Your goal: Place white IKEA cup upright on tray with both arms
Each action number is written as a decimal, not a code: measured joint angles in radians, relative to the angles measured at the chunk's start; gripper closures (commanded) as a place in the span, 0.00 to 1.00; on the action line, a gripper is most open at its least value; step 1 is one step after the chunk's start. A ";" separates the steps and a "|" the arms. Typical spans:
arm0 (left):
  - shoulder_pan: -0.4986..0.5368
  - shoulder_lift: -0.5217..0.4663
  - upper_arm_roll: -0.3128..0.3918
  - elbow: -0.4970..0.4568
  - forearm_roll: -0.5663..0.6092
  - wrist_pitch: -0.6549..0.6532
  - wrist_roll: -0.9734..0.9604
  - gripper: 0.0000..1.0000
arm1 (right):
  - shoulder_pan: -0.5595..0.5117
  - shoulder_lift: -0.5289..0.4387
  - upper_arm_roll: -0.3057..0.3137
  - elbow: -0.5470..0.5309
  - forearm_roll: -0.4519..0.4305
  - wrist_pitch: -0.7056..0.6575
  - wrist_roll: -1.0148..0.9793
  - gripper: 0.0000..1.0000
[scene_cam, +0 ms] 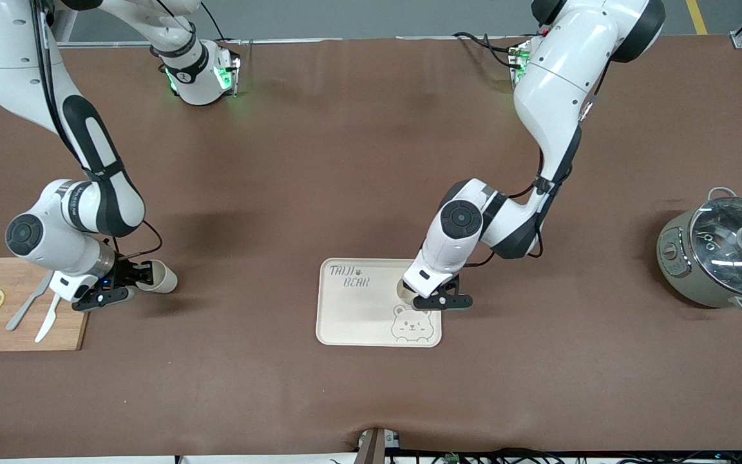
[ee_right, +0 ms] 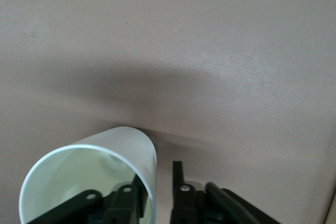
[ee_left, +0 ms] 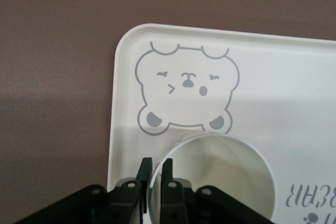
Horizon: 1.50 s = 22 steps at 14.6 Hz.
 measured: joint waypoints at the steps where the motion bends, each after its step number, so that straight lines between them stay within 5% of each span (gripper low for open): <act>1: 0.000 0.000 0.000 0.000 0.001 0.000 -0.003 0.00 | 0.001 0.000 0.000 0.000 0.000 0.000 0.000 0.98; 9: 0.001 -0.014 0.001 0.021 0.004 -0.072 -0.067 0.00 | 0.004 -0.005 0.002 0.006 0.003 -0.030 0.000 1.00; 12: 0.002 -0.056 0.001 0.034 0.004 -0.158 -0.069 0.00 | 0.021 -0.020 0.007 0.062 0.014 -0.171 0.067 1.00; 16: 0.022 -0.146 0.006 0.041 0.004 -0.294 -0.070 0.00 | 0.118 -0.092 0.030 0.146 0.031 -0.361 0.377 1.00; 22: 0.179 -0.259 0.004 0.040 -0.011 -0.386 0.088 0.00 | 0.390 -0.144 0.046 0.201 0.127 -0.372 1.000 1.00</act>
